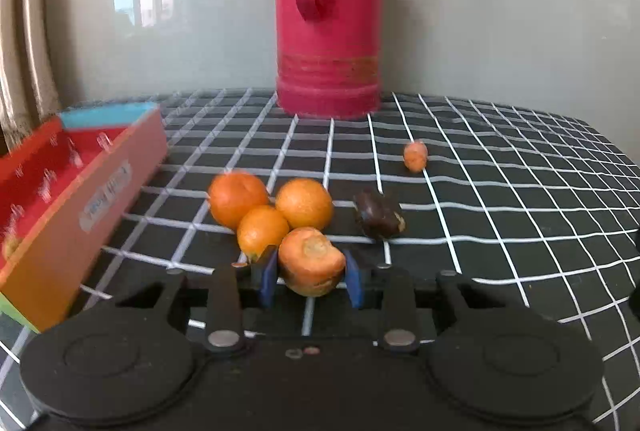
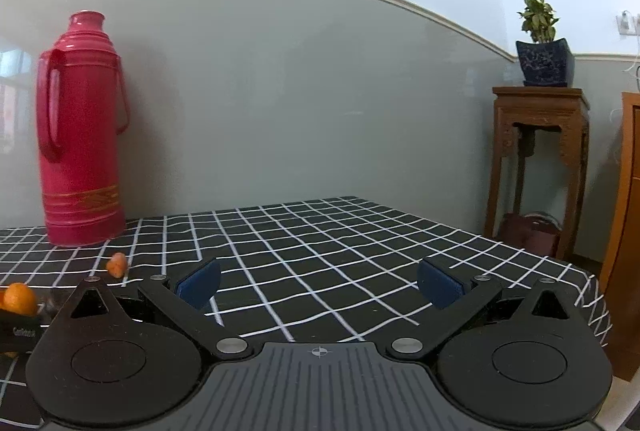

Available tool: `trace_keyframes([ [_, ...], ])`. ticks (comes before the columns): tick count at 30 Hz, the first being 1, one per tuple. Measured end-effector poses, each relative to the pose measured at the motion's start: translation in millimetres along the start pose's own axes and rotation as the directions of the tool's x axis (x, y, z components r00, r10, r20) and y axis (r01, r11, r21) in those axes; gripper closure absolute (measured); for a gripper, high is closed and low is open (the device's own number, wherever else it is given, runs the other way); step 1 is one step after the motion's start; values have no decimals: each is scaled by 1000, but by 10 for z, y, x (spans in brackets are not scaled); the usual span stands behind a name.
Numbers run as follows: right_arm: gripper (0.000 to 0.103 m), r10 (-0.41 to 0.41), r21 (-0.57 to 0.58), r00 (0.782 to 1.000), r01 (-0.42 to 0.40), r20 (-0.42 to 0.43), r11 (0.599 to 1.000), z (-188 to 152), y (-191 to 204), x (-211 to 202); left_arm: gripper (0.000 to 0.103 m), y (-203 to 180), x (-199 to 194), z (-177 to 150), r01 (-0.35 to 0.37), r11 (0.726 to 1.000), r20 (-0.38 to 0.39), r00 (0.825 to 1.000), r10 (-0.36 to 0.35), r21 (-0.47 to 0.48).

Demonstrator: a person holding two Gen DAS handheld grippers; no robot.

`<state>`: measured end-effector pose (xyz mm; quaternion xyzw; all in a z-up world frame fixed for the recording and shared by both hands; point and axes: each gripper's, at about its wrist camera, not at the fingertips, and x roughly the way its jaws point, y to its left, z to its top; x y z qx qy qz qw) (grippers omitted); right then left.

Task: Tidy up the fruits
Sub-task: 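Carry the cut orange piece with the left gripper into the box and release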

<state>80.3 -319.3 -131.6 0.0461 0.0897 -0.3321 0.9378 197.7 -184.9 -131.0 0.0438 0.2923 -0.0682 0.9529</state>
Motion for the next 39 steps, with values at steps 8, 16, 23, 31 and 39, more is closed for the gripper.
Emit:
trace_keyframes([
  [8,0,80,-4,997,-80,-4,997,-18,216,-64,78,209,-283,63,-105,994,147,984,98,39],
  [16,0,163,0,986,-163,-19,987,-32,488,-114,78,754,-344,205,-236,970,168,956,241,-50],
  [23,0,256,25,965,-255,-52,967,-48,731,-143,77,1354,-265,259,-349,925,79,928,363,-147],
  [31,0,404,74,907,-398,-118,914,-72,1098,-205,77,1877,-237,191,-412,886,-29,909,415,-213],
  [39,0,504,83,842,-498,-192,863,-89,1412,-199,71,2077,-265,154,-404,888,-71,914,398,-219],
])
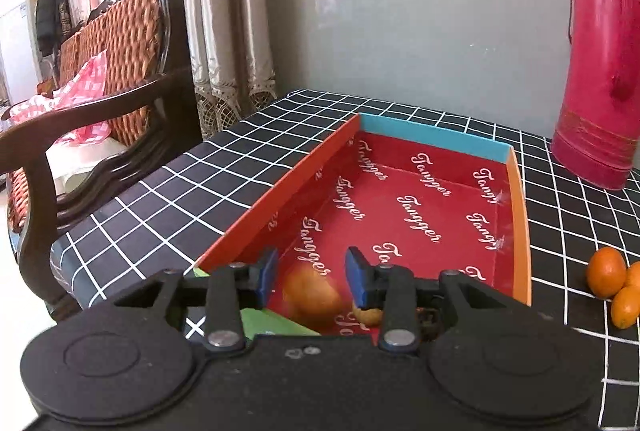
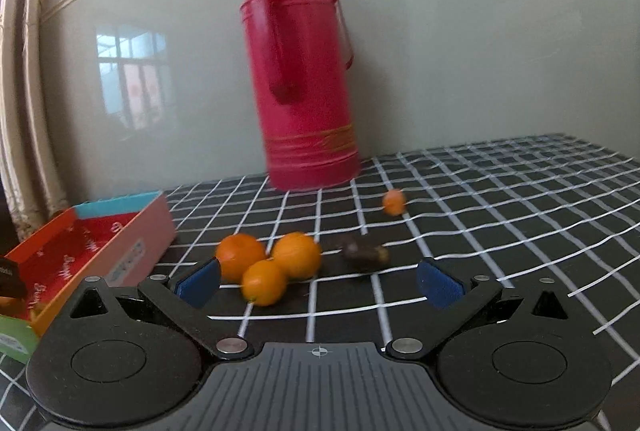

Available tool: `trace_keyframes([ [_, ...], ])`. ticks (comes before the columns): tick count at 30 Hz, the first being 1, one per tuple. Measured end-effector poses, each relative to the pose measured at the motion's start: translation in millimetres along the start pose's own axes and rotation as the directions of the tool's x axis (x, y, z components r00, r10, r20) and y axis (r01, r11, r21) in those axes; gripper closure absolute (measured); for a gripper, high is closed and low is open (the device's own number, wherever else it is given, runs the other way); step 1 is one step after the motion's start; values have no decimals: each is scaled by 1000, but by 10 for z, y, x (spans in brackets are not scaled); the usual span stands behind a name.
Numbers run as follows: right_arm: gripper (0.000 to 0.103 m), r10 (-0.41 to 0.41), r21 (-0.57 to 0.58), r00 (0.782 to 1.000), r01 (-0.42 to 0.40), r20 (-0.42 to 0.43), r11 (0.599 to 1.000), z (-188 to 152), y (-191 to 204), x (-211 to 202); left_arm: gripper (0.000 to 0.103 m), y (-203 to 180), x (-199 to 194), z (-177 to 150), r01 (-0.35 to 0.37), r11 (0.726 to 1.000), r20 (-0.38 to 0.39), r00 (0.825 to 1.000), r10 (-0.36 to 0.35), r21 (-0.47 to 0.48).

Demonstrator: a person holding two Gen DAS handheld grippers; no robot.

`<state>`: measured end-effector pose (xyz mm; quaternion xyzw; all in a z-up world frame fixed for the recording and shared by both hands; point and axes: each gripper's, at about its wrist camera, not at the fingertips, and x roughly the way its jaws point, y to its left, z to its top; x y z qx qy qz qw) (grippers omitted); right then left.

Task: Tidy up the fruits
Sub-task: 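Carry the cut orange piece with the left gripper into the box and release, then move the right gripper toward the remaining mandarin oranges, then grasp a mandarin with the right gripper, carry it into the box, release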

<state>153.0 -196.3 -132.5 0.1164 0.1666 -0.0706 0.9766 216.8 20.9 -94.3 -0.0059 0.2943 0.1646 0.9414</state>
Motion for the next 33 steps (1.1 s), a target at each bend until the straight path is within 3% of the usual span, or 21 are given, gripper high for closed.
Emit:
trace_keyframes([
  [6,1,46,8,997,-45,-65,999,41,89,120,54,88,-52,-9,8,1000,39,999,-8,17],
  [8,12,59,3,996,-59,-69,998,52,118,128,49,128,-84,-7,4,1000,61,998,-5,14],
  [9,22,64,-9,995,-65,-75,998,58,150,140,48,160,-85,0,3,1000,72,997,-4,15],
  [10,25,68,-19,994,-70,-87,997,62,178,160,46,178,-94,1,0,1000,78,997,-2,15],
  [15,25,49,-45,991,-55,-125,997,38,274,261,44,330,-105,34,-18,1000,102,995,18,-3],
  [19,42,42,-48,987,-49,-153,998,63,310,379,42,482,-101,59,-29,999,107,994,32,-29],
  [26,56,44,-13,975,-48,-217,999,75,281,590,40,624,-59,85,-48,997,96,994,53,-54],
  [29,70,43,-23,975,-50,-217,999,72,306,620,39,659,-46,86,-53,997,93,994,58,-59],
  [33,72,53,-14,976,-57,-212,998,75,297,614,39,708,-45,82,-61,996,91,994,67,-69],
])
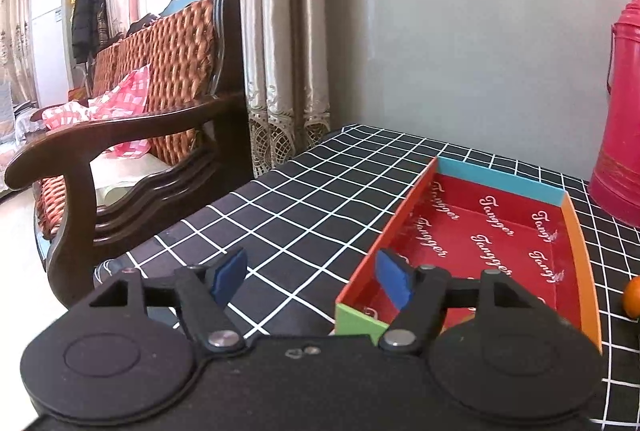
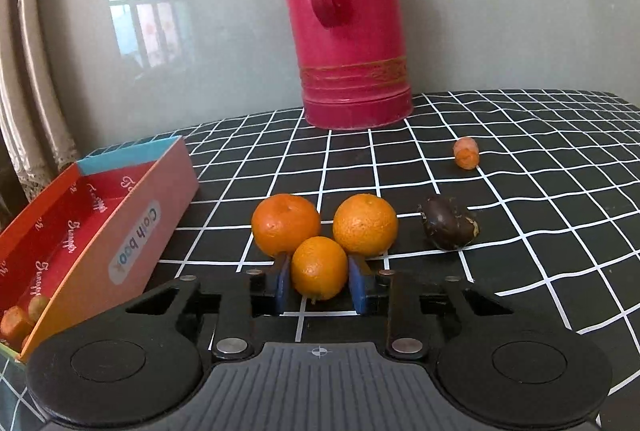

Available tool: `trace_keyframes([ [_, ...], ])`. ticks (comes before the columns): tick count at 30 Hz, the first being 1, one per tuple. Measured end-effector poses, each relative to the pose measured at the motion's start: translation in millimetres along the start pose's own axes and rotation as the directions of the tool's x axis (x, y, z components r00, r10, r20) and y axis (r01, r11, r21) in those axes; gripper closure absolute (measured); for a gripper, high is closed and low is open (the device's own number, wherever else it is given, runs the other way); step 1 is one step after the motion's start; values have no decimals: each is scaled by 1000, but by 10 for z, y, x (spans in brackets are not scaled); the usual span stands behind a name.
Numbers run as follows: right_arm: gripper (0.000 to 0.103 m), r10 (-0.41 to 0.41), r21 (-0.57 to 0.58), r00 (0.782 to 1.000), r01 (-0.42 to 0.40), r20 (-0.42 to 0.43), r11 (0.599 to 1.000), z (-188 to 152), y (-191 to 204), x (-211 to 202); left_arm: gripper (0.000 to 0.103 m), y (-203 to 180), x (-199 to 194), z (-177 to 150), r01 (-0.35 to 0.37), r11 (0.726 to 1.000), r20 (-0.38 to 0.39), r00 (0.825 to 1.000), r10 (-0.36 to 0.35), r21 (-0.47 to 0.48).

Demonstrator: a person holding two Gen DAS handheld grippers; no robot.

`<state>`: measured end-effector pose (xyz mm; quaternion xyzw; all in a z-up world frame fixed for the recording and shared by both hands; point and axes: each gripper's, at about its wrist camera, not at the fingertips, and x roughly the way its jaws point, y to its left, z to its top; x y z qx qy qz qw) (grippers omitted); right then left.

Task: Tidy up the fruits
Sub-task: 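Grasp a mandarin with the right gripper, carry it into the box, release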

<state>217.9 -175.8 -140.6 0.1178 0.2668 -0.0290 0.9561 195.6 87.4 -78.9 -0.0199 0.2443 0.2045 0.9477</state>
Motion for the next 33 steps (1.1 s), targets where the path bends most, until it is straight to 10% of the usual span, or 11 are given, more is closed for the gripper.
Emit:
trace_keyframes([
  [13,72,282,-96,942,-269,181,958,30,455,-467,38,292,82,18,-46,996,-48,998,43,-70],
  [20,72,417,-211,900,-386,127,898,-115,898,-556,38,446,88,30,-68,994,-54,997,64,-89],
  [29,70,431,-305,900,-392,71,868,-292,1228,-452,37,585,116,44,-86,991,-60,995,80,-99],
  [33,26,417,-302,900,-367,123,880,-313,1217,-499,37,602,115,52,-85,991,-64,995,78,-105],
])
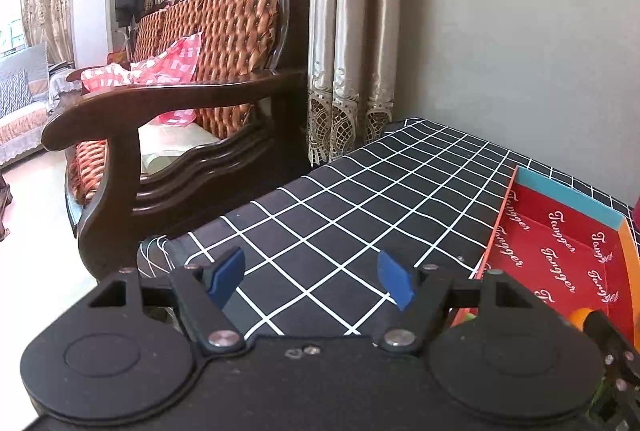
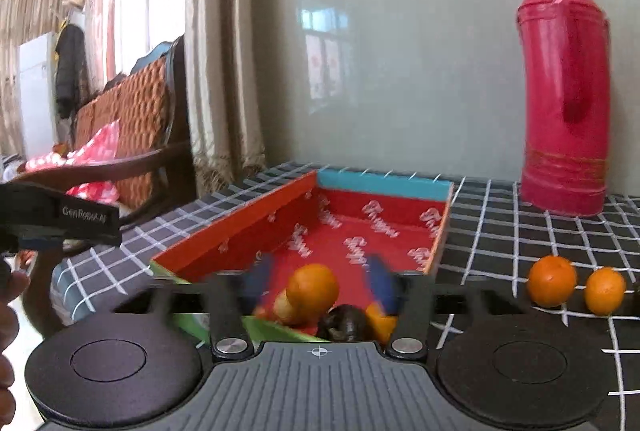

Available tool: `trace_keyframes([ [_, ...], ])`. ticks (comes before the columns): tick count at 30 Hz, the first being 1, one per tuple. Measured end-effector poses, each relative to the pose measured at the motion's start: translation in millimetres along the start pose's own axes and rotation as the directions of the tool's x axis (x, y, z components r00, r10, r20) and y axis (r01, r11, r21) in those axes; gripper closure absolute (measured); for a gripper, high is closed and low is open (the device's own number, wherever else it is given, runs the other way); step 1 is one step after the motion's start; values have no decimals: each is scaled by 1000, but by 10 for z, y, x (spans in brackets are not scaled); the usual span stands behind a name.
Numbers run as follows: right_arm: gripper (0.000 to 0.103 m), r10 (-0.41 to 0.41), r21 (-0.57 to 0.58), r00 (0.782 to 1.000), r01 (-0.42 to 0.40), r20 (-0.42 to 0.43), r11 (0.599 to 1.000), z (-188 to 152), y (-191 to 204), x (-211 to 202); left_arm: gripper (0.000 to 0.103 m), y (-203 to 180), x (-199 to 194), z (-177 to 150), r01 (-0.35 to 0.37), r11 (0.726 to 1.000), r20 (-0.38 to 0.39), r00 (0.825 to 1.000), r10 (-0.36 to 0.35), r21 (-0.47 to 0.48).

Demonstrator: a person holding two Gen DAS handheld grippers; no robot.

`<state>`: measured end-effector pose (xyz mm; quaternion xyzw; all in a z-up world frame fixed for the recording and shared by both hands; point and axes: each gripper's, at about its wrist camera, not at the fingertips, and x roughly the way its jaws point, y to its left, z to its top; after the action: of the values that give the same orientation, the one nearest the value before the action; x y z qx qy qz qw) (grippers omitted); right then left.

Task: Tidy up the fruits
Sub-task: 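Grasp a mandarin with the right gripper, carry it into the box, release, then reach the left gripper to a mandarin and close on it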

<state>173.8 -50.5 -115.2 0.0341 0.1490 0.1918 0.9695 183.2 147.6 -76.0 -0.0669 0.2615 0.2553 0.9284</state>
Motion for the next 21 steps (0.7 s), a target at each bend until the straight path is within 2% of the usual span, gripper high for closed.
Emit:
trace_keyframes([
  [3,26,-42,7,997,41,61,999,23,-54,-109,37,-18,-9,3,6,1000,4,1000,-6,7],
  [7,25,-111,37,989,108,95,993,52,-180,-212,37,-106,-51,-11,20,1000,14,1000,-20,24],
  [11,14,-232,63,965,226,122,972,52,-351,-339,36,-246,-123,-38,44,998,28,999,-45,47],
  [14,8,-337,79,931,328,140,941,44,-496,-444,35,-378,-189,-64,67,995,41,997,-70,71],
  [16,4,-416,87,897,408,148,909,31,-590,-498,35,-479,-241,-88,84,993,51,995,-89,87],
  [21,0,-582,133,802,567,139,813,-11,-875,-637,34,-782,-388,-170,136,981,73,986,-147,138],
])
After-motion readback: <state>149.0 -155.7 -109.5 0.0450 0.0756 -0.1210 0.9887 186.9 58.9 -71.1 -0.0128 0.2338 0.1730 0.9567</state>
